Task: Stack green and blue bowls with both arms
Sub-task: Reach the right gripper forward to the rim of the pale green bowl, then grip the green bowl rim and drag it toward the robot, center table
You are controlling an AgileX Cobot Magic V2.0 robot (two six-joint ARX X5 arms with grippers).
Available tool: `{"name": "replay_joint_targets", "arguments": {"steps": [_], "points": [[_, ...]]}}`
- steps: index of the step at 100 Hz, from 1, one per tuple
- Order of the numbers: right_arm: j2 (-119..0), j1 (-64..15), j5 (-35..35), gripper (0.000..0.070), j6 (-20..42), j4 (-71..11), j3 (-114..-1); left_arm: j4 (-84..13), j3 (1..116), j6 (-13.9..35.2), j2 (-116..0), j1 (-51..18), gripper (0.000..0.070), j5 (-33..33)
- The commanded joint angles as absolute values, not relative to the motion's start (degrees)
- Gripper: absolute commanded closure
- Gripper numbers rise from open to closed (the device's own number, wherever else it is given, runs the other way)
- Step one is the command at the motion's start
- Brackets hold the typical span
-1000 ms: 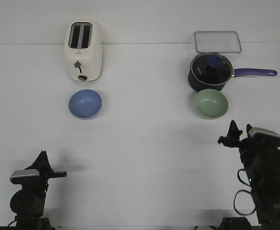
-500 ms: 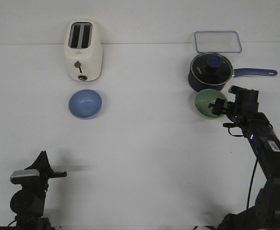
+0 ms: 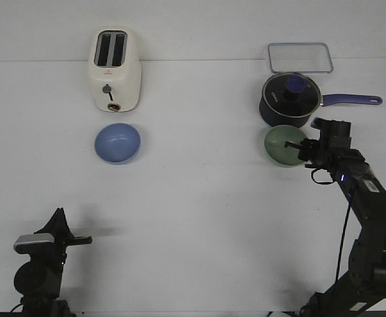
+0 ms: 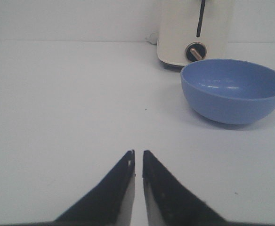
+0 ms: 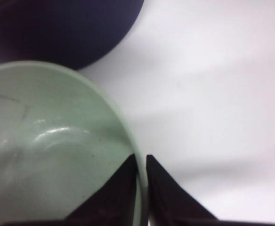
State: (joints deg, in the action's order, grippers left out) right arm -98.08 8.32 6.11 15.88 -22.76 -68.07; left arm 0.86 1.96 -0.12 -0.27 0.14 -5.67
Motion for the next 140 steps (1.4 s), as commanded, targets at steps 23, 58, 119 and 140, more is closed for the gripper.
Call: {"name": "replay_joint_targets", "arguments": {"steps": [23, 58, 119, 140], "points": [[-78.63, 5.3, 12.45, 0.0696, 15.64, -30.2, -65.78, 1.67, 0.82, -0.64, -0.19, 0.21, 0.0685, -5.52], [-58.83, -22.13, 10.44, 0.0696, 22.33, -31.11, -48.14, 1.67, 0.82, -0.64, -0.19, 0.19, 0.0685, -5.52], [-69.6, -40.23, 1.45, 0.0511, 27.53, -25.3, -40.58, 1.67, 0.82, -0.64, -0.19, 0.21, 0.0685, -5.52], [-65.06, -40.12, -1.23, 0.0275, 25.47, -25.32, -40.6, 1.67, 0.82, -0.64, -0.19, 0.21, 0.0685, -5.52]]}}
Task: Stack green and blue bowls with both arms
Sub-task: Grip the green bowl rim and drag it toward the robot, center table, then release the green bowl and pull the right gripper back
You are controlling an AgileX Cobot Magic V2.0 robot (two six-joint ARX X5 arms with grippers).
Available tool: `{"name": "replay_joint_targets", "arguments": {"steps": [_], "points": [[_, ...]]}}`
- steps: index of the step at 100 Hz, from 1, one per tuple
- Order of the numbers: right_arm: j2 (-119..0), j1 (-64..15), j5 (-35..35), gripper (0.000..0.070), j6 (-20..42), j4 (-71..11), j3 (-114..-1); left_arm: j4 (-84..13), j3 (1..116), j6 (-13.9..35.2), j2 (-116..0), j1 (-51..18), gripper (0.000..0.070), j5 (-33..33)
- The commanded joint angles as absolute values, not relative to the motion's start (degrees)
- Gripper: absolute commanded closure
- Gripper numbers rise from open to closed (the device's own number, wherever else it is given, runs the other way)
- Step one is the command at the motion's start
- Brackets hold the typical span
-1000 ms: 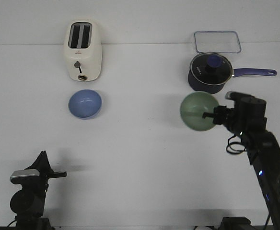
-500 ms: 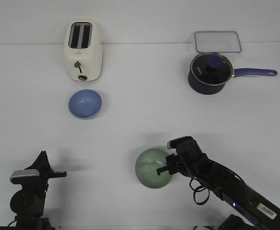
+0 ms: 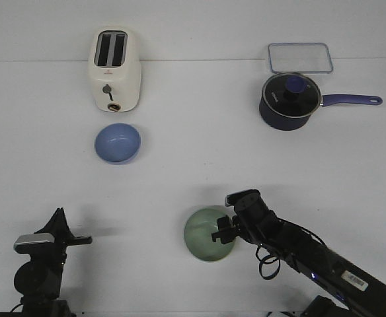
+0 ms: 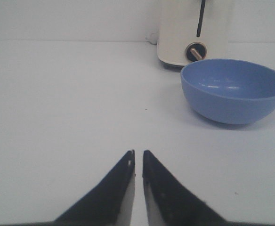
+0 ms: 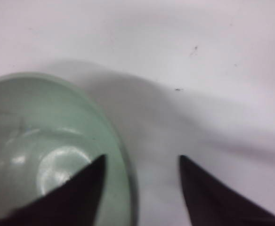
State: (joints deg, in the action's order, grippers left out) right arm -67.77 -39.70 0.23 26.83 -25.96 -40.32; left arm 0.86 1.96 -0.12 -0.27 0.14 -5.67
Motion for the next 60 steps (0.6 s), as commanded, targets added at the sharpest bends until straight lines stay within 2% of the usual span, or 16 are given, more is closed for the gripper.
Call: {"name": "replay_joint_targets", "arguments": {"steps": [1, 17, 32, 37, 48, 60], "points": [[-64.51, -40.12, -1.56, 0.0275, 25.26, -25.32, -40.6, 1.67, 0.82, -0.64, -0.19, 0.21, 0.0685, -5.52], [-52.6, -40.23, -6.22, 0.0295, 20.84, -26.24, -40.49, 1.67, 0.82, -0.64, -0.19, 0.21, 0.0685, -5.52], [-40.21, -41.65, -12.12, 0.0311, 19.35, -28.05, -37.98, 2.5, 0.84, 0.62, -0.19, 0.19, 0.0685, -5.52], [-36.45, -42.3, -12.56, 0.0324, 19.57, -28.27, -36.56, 2.81, 0.86, 3.05, -0.19, 0.19, 0.0685, -5.5], [-30.02, -43.27, -12.51, 0.0327, 20.27, -28.42, -33.78, 2.72, 0.89, 12.95, -0.19, 0.19, 0.0685, -5.48], [-26.46, -43.48, -12.51, 0.0327, 20.8, -29.17, -32.95, 3.62, 0.89, 18.55, -0.19, 0.19, 0.0688, -5.43]]}}
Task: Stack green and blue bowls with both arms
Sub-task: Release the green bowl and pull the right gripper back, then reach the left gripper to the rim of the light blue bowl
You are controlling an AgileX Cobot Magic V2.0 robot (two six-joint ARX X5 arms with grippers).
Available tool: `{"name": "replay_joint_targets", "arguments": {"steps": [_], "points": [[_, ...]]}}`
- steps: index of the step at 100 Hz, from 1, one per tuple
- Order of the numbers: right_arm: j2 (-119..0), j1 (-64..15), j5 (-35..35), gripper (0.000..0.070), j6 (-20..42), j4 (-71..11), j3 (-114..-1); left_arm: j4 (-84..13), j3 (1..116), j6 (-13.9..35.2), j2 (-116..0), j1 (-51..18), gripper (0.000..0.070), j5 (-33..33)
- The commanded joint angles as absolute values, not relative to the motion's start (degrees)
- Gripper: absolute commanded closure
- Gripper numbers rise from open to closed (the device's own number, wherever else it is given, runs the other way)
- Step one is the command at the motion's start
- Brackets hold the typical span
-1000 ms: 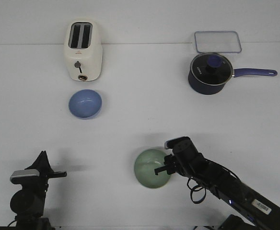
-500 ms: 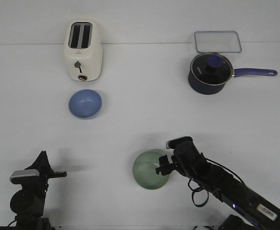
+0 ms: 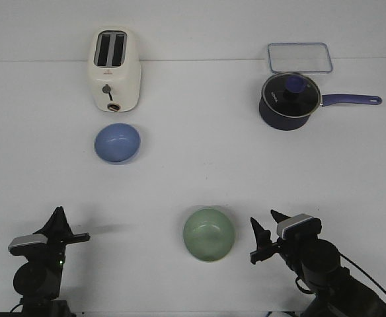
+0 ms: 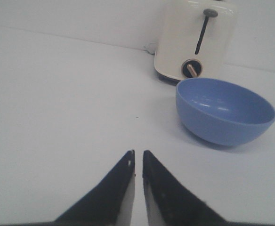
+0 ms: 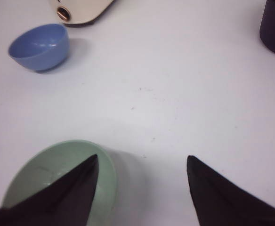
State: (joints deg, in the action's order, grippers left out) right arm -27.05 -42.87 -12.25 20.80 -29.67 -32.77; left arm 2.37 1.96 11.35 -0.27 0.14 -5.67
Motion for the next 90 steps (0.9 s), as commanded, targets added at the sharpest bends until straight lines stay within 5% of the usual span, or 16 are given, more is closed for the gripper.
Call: {"name": "replay_joint_targets", "arguments": {"steps": [1, 21, 40, 44, 54, 59, 90], "points": [[-26.33, -43.48, -12.51, 0.0327, 20.8, -29.19, -32.95, 3.77, 0.89, 19.18, -0.19, 0.19, 0.069, -5.41], [-25.82, -43.48, -12.19, 0.0327, 20.8, -29.58, -32.95, 4.82, 9.39, 24.12, -5.19, 0.19, 0.0688, -3.38], [-25.93, -43.48, -12.08, 0.0327, 20.75, -29.76, -32.95, 0.62, 30.46, 20.03, -32.05, 0.14, 0.0677, -1.1], [-25.93, -43.48, -12.16, 0.0327, 20.73, -29.65, -32.95, -1.63, 35.62, 18.57, -39.0, 0.12, 0.062, 0.73], [-25.93, -43.48, -12.25, 0.0327, 20.67, -29.61, -32.95, -7.68, 47.64, 17.15, -55.07, 0.12, 0.0353, 3.11], [-25.93, -43.48, -12.29, 0.0327, 20.58, -29.63, -32.95, -10.87, 53.04, 17.17, -62.3, 0.12, 0.0285, 3.79], [-25.93, -43.48, -15.16, 0.0327, 20.45, -29.58, -32.95, -22.72, 75.42, 15.86, -94.85, -0.1, 0.0278, 7.01]]}}
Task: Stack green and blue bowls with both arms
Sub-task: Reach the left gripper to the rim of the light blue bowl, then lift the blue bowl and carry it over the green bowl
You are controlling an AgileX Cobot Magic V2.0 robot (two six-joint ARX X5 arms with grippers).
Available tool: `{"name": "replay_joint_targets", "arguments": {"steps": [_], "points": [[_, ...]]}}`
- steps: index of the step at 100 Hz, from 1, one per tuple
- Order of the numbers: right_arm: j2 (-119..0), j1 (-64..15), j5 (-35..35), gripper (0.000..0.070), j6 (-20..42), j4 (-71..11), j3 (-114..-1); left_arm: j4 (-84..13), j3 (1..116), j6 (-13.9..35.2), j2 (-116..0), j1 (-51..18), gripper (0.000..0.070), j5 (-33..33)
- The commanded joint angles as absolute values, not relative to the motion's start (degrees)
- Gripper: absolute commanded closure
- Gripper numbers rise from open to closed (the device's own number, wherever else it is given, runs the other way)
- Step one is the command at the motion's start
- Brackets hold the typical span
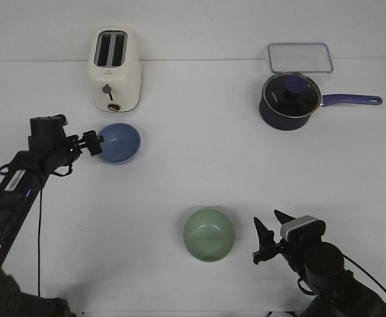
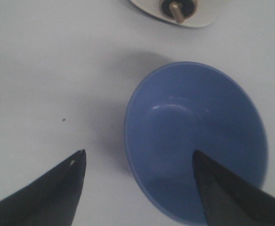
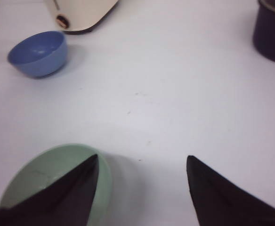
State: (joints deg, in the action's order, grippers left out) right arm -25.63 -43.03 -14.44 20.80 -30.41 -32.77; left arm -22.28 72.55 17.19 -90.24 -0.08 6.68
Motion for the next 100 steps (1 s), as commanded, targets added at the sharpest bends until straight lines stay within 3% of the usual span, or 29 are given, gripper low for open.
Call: {"name": "replay_joint_targets", "arguments": {"steps": [1, 33, 40, 53, 75, 100], "points": [[-25.93, -43.48, -15.16, 0.0327, 20.43, -29.58, -32.95, -22.7, 75.72, 15.86, -95.44, -0.12, 0.0277, 7.03], [-25.93, -43.48, -15.38, 0.0327, 19.62, -29.47, -32.95, -20.45, 77.43, 15.84, -104.38, -1.43, 0.0302, 7.11], [-25.93, -43.48, -15.49, 0.0327, 19.62, -29.12, -32.95, -20.18, 77.43, 15.84, -105.12, -1.96, 0.0402, 7.09], [-25.93, -43.48, -15.46, 0.0327, 19.64, -28.69, -32.95, -20.01, 77.43, 15.33, -105.45, -2.68, 0.07, 6.72], [-25.91, -43.48, -15.46, 0.0327, 19.59, -28.77, -32.95, -21.23, 77.47, 13.45, -100.31, -3.14, 0.069, 6.28], [-25.91, -43.48, -15.49, 0.0327, 19.59, -28.69, -32.95, -27.27, 77.32, 12.88, -81.52, -9.52, 0.0691, 14.22]]}}
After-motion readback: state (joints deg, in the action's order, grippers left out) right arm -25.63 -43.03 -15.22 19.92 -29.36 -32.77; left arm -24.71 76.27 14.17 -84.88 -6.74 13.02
